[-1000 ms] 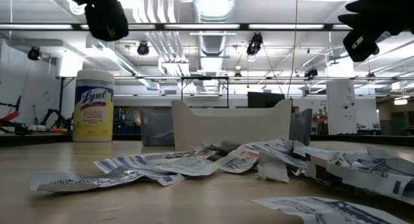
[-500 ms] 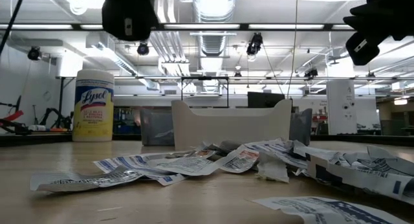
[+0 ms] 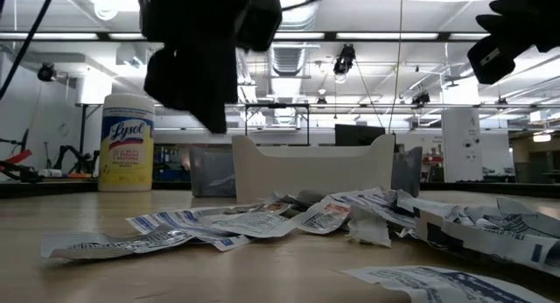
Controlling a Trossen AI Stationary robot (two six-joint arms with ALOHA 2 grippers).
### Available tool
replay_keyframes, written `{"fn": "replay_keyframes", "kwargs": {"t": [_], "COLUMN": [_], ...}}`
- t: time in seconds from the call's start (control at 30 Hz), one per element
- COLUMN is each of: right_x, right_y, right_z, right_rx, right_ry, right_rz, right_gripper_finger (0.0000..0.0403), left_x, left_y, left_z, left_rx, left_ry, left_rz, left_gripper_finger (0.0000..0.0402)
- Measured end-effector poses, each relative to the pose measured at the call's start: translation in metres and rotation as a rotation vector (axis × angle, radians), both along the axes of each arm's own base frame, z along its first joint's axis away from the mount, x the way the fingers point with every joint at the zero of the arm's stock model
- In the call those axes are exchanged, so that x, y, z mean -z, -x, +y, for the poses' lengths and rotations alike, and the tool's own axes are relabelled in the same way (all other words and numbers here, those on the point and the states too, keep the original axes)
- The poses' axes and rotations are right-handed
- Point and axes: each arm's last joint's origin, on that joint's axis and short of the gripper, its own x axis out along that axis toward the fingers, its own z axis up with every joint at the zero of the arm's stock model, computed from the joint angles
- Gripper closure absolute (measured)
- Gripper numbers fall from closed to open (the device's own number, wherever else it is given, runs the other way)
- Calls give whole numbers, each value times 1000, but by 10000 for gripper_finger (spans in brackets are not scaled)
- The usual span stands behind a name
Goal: Pick & Place First Aid Supplies
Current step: Put the alcohol pad into the left black bin
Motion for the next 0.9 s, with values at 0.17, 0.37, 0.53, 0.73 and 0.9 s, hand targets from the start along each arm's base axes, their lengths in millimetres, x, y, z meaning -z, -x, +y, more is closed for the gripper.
{"fn": "replay_keyframes", "kwargs": {"t": [0.17, 0.37, 0.53, 0.73, 0.9], "right_x": [3, 16, 23, 25, 25], "right_y": [0, -1, -2, -3, -3], "right_z": [0, 0, 1, 1, 1], "right_rx": [-3, -1, 0, -1, 0], "right_ry": [26, 41, 41, 43, 43], "right_rz": [25, 94, 108, 113, 113], "right_gripper_finger": [321, 316, 320, 332, 337], "left_x": [10, 9, 4, -4, -5], "left_y": [-2, 0, -1, -2, -14], "left_z": [-3, -8, -12, -12, -16], "left_rx": [-87, -179, -268, -380, -414], "left_ry": [42, 74, 68, 38, 15], "left_rz": [62, 84, 66, 65, 68], "left_gripper_finger": [266, 266, 266, 266, 266]}}
